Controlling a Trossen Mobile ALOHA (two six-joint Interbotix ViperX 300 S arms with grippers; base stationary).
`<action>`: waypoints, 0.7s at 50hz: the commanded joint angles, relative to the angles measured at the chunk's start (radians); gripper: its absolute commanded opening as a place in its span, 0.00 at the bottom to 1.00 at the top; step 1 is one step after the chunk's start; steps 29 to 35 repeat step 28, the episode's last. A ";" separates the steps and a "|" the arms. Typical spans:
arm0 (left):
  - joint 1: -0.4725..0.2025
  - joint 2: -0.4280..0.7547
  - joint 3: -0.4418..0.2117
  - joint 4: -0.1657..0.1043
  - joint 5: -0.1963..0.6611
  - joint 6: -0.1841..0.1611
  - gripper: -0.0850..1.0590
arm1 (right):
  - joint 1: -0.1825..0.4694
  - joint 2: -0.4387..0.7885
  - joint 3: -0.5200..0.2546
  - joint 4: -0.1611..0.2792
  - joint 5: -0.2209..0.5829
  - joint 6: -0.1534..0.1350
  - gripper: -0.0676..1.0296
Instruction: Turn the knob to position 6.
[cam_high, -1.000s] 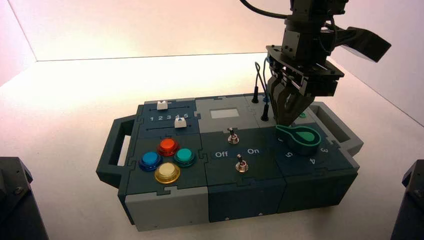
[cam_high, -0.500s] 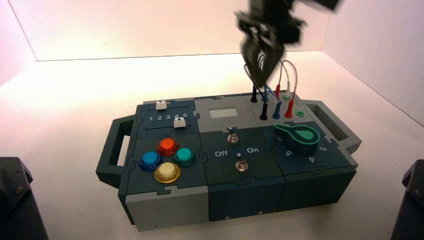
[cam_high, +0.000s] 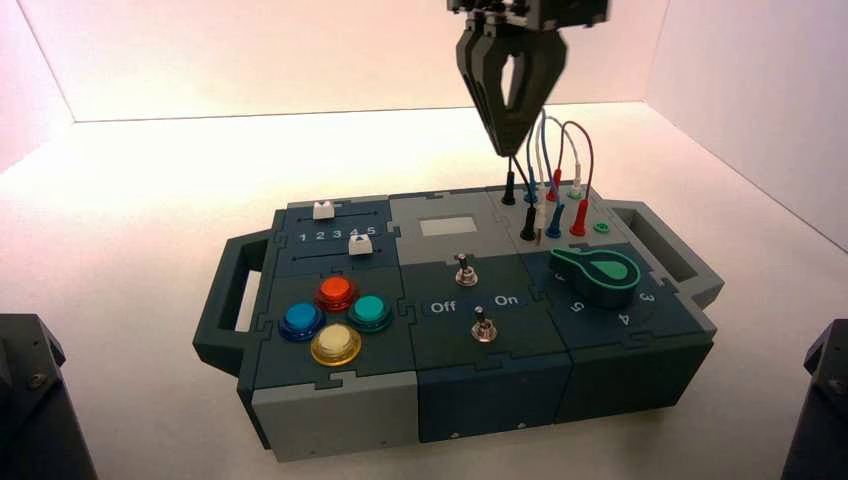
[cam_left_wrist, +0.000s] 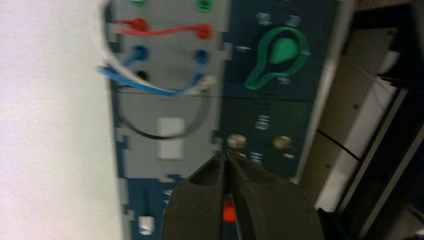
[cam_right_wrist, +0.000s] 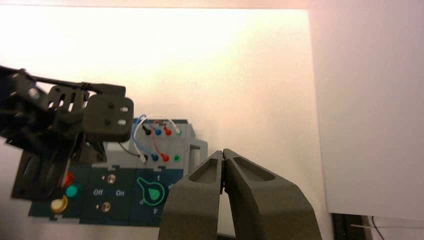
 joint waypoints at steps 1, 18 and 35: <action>-0.023 -0.052 -0.006 -0.003 0.015 -0.038 0.05 | -0.003 0.006 -0.003 0.017 -0.003 -0.012 0.04; -0.063 -0.087 0.025 0.003 0.032 -0.121 0.05 | -0.003 -0.026 0.052 0.058 0.002 -0.063 0.04; -0.063 -0.083 0.021 0.009 0.032 -0.127 0.05 | -0.003 -0.031 0.064 0.060 -0.002 -0.077 0.04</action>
